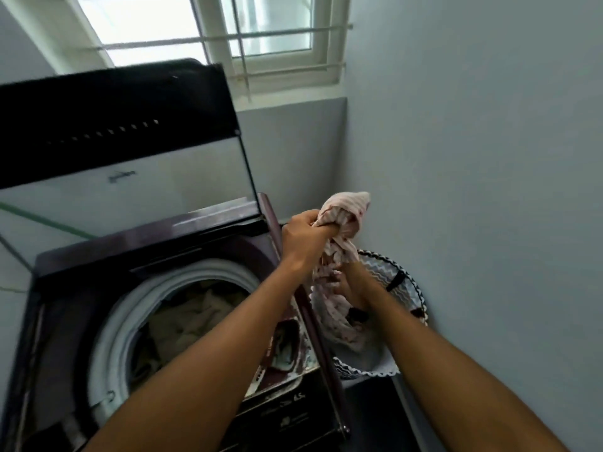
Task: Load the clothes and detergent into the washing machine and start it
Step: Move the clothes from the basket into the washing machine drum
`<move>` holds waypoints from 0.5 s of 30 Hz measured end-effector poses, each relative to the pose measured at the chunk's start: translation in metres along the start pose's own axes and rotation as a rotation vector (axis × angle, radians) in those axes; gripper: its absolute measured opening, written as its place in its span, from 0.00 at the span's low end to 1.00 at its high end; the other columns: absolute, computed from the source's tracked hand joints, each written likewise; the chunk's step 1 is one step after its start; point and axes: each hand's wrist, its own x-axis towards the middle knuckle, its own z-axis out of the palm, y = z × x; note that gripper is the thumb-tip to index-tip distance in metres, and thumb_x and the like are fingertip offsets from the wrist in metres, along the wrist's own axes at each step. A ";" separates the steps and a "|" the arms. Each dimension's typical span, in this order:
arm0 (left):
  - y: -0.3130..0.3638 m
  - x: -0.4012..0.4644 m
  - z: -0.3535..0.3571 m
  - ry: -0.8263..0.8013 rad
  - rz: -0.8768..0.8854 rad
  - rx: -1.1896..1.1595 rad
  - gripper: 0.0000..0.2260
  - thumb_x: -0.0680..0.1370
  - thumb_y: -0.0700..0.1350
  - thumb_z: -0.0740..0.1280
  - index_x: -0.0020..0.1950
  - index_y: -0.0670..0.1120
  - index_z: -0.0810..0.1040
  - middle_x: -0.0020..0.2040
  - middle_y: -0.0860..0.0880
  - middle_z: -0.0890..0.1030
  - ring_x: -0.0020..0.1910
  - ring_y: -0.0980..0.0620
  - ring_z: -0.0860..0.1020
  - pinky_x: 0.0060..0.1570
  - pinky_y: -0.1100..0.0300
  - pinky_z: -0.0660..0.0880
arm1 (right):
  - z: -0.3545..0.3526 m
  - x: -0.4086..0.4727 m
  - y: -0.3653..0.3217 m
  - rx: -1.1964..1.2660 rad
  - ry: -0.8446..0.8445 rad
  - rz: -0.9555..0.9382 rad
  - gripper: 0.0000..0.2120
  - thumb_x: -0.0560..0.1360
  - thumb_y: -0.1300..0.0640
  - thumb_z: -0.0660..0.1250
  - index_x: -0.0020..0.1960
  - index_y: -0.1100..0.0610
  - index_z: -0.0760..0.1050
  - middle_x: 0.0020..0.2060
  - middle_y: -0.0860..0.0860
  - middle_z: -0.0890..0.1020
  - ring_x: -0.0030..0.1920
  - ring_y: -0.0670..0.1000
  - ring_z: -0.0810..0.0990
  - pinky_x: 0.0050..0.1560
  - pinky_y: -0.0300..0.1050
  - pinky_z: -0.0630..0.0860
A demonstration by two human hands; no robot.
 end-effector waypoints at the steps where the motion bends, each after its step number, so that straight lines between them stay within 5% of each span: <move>1: 0.005 -0.004 -0.012 0.015 0.021 -0.009 0.12 0.62 0.52 0.71 0.42 0.49 0.83 0.34 0.46 0.82 0.33 0.55 0.76 0.41 0.46 0.78 | 0.016 -0.007 -0.003 0.003 0.003 -0.066 0.10 0.83 0.56 0.58 0.55 0.59 0.76 0.40 0.58 0.77 0.35 0.52 0.75 0.34 0.46 0.73; 3: 0.013 -0.013 -0.044 0.057 0.067 -0.014 0.12 0.64 0.52 0.69 0.43 0.48 0.83 0.35 0.49 0.82 0.34 0.56 0.77 0.41 0.48 0.78 | 0.047 -0.013 -0.005 -0.032 0.016 -0.171 0.08 0.80 0.59 0.63 0.50 0.59 0.80 0.42 0.65 0.79 0.38 0.54 0.77 0.36 0.48 0.74; 6: 0.020 -0.030 -0.091 0.070 0.152 0.060 0.13 0.68 0.51 0.69 0.50 0.50 0.84 0.42 0.52 0.85 0.43 0.56 0.83 0.45 0.52 0.80 | 0.086 -0.016 -0.013 -0.062 -0.004 -0.165 0.12 0.78 0.58 0.66 0.37 0.59 0.80 0.34 0.58 0.79 0.36 0.56 0.76 0.40 0.48 0.72; 9: 0.015 -0.046 -0.135 0.128 0.247 0.151 0.10 0.70 0.47 0.71 0.51 0.50 0.84 0.45 0.49 0.85 0.45 0.52 0.83 0.46 0.52 0.79 | 0.128 -0.011 -0.015 -0.052 -0.130 -0.177 0.13 0.73 0.50 0.68 0.49 0.59 0.79 0.43 0.61 0.80 0.41 0.58 0.78 0.41 0.48 0.74; 11: 0.007 -0.051 -0.158 0.179 0.284 0.208 0.11 0.72 0.44 0.71 0.54 0.50 0.84 0.49 0.46 0.83 0.48 0.49 0.82 0.49 0.53 0.79 | 0.154 -0.013 -0.016 0.034 -0.269 -0.168 0.12 0.77 0.49 0.64 0.55 0.56 0.77 0.48 0.56 0.82 0.45 0.51 0.81 0.44 0.45 0.77; 15: -0.016 -0.060 -0.202 0.295 0.334 0.320 0.13 0.75 0.40 0.70 0.57 0.52 0.84 0.49 0.49 0.77 0.48 0.52 0.79 0.49 0.68 0.73 | 0.216 -0.038 -0.004 -0.028 -0.443 -0.072 0.14 0.84 0.54 0.53 0.47 0.54 0.76 0.38 0.49 0.83 0.40 0.47 0.78 0.43 0.41 0.74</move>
